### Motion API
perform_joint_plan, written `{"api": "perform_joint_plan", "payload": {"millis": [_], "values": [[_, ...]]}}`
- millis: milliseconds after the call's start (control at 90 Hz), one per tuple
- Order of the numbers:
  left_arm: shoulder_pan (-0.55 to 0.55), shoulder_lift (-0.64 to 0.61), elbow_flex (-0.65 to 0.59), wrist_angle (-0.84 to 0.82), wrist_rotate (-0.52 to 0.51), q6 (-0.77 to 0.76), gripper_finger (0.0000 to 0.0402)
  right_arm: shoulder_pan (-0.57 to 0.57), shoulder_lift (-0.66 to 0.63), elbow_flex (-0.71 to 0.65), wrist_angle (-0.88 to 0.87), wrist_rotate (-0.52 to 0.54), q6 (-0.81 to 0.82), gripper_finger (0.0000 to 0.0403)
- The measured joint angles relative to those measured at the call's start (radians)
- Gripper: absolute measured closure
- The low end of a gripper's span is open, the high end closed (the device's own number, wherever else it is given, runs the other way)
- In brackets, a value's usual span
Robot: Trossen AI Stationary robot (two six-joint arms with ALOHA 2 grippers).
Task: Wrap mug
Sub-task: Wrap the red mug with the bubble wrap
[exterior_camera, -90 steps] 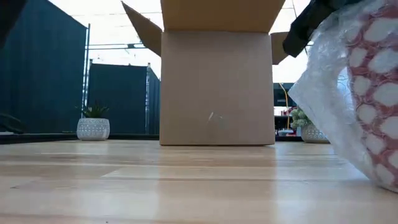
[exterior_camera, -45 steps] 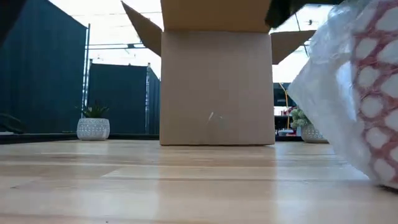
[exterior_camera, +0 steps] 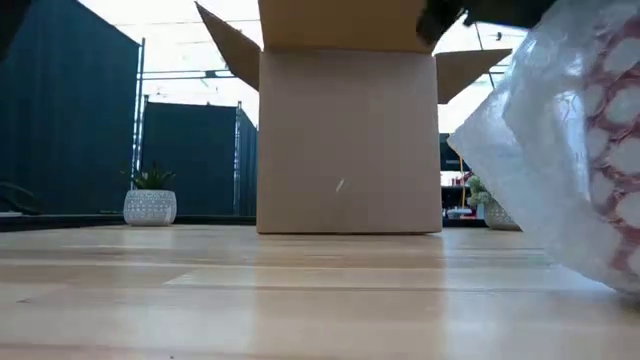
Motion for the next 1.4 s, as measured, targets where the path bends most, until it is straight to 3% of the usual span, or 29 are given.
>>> {"api": "perform_joint_plan", "payload": {"millis": [222,444,622,811,1067,1400], "values": [[0.001,-0.007,-0.102,0.104,-0.004,-0.037,0.0261,0.0,-0.039,-0.002,-0.004,-0.038,-0.014,0.022],[0.001,-0.002,-0.107,0.144,0.004,-0.035,0.0261,0.001,-0.175,-0.003,-0.032,-0.171,-0.034,0.022],[0.002,-0.001,-0.108,0.149,0.01,-0.034,0.0261,0.001,-0.23,-0.001,0.008,-0.181,-0.058,0.022],[0.002,-0.001,-0.109,0.154,0.015,-0.034,0.0261,-0.006,-0.141,0.0,0.113,-0.188,-0.105,0.022],[0.002,0.001,-0.085,0.146,0.029,0.0,0.0261,-0.076,0.008,0.011,0.169,-0.337,-0.089,0.022],[-0.013,-0.022,0.019,0.01,0.032,0.016,0.0261,-0.091,-0.002,0.006,0.166,-0.336,-0.109,0.022]]}}
